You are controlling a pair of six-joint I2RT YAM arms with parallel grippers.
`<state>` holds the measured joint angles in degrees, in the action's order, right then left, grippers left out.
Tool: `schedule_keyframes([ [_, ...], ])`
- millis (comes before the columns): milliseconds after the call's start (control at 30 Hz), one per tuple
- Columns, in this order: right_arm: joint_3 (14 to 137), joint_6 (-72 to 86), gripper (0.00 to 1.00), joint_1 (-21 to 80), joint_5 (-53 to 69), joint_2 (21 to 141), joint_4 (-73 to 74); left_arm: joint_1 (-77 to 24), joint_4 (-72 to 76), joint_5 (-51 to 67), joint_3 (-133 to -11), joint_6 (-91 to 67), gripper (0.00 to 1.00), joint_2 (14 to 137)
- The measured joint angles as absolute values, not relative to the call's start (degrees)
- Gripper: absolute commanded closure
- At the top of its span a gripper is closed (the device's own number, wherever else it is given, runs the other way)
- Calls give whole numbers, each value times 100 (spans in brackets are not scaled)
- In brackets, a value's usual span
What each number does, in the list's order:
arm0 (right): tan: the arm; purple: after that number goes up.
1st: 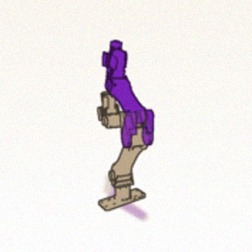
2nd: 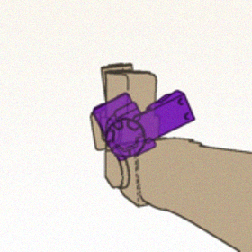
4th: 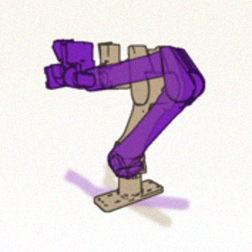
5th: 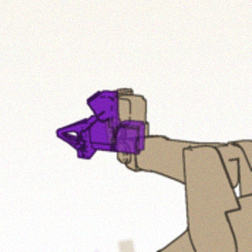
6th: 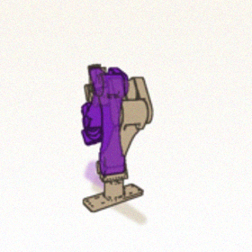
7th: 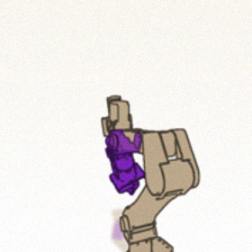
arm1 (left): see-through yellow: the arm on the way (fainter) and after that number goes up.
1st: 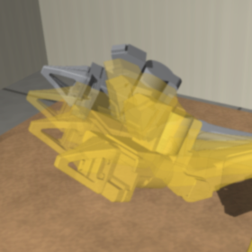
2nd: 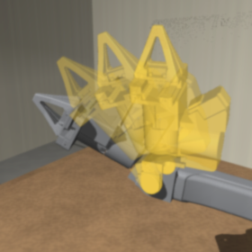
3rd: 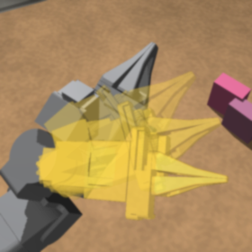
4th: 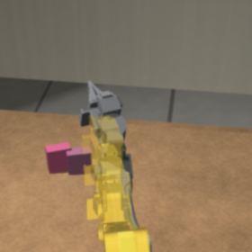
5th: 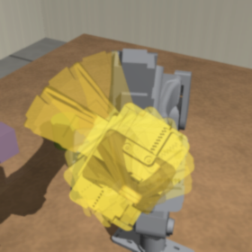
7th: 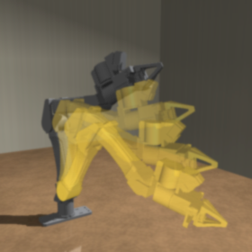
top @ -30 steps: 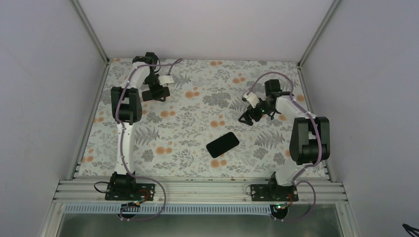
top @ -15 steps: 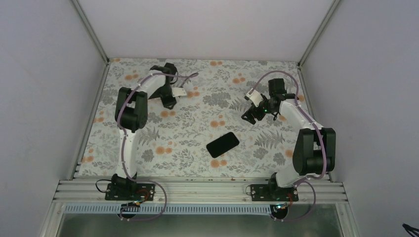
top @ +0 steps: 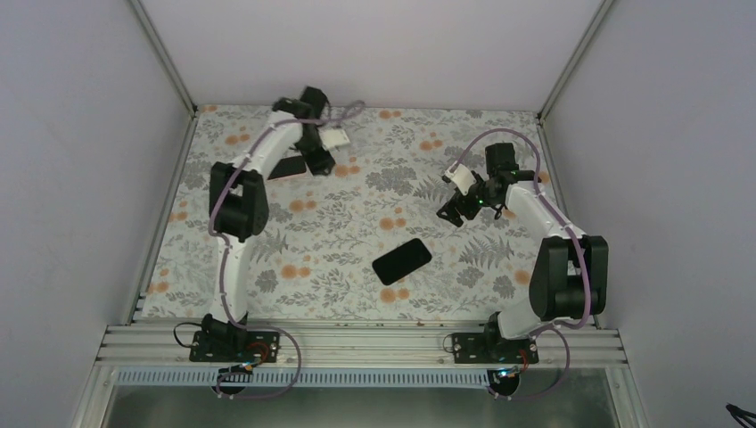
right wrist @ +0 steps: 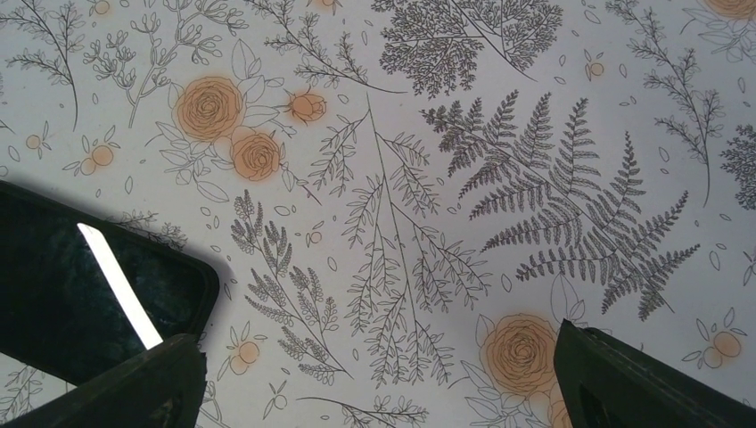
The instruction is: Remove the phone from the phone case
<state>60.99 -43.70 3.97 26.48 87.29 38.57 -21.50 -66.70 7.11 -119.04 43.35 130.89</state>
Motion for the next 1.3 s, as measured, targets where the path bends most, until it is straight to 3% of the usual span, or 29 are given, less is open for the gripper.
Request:
schedule_keyframes([
  [200,6141,-4375,0,395,2735,8753,3988,-810,-6565,589,-12879,4462,0,13089],
  [400,6213,-4405,0,395,2847,8753,4110,-102,-6648,423,-12722,4978,0,13056],
  [633,6217,-4464,0,408,2985,8753,4226,-97,-6344,340,-11166,5634,0,12525],
  [900,6215,-4473,0,434,3068,8753,4246,-130,-5625,233,-10626,5878,0,12453],
  [1167,6211,-4473,0,493,3100,8753,4246,-395,-5225,30,-10578,5961,0,12503],
  [1300,6193,-4475,0,493,3100,8753,4248,-532,-5426,5,-11163,5961,0,12927],
])
